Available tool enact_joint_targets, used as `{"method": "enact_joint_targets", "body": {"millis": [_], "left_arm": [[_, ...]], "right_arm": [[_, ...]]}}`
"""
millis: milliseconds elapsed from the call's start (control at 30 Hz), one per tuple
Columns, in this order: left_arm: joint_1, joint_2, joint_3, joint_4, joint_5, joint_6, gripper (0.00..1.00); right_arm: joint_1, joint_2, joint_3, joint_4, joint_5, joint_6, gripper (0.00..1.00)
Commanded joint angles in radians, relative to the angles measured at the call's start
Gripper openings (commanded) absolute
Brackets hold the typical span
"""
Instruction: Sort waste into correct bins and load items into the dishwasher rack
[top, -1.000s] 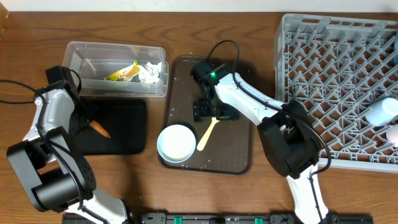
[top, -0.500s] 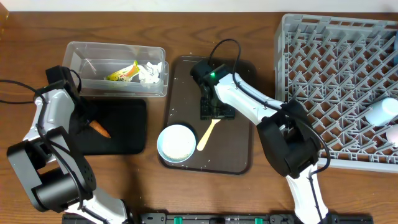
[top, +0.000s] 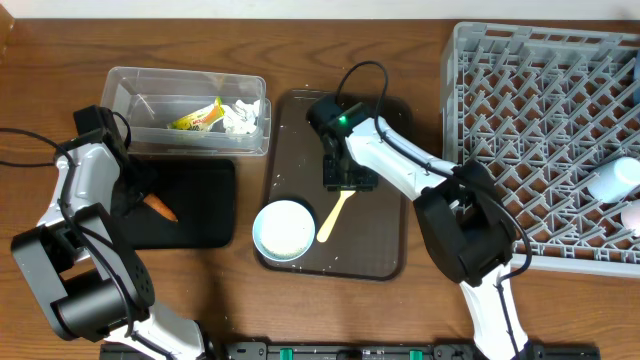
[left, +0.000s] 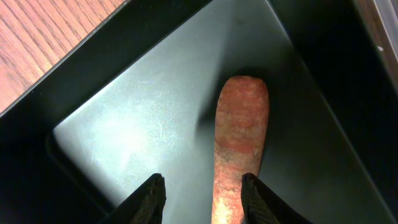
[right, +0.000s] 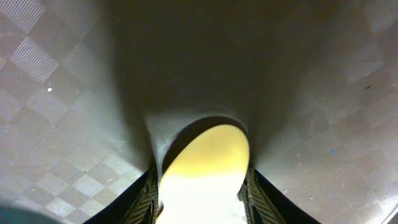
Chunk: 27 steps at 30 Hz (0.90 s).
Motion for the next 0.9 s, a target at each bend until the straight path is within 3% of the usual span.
{"method": "enact_joint_targets", "body": {"millis": [0, 67, 433, 867], "left_arm": [[0.003, 0.008, -0.005, -0.006, -0.013, -0.005, 0.42], [0.003, 0.008, -0.005, -0.006, -0.013, -0.005, 0.42], [0.003, 0.008, -0.005, -0.006, -0.013, -0.005, 0.42], [0.003, 0.008, -0.005, -0.006, -0.013, -0.005, 0.42]], "right_arm": [[-0.038, 0.041, 0.000, 0.006, 0.059, -0.005, 0.37], [-0.046, 0.041, 0.000, 0.009, 0.059, -0.006, 0.33], [-0.088, 0.041, 0.000, 0.013, 0.058, -0.034, 0.33], [-0.109, 0.003, 0.055, -0.007, 0.058, -0.232, 0.33]]}}
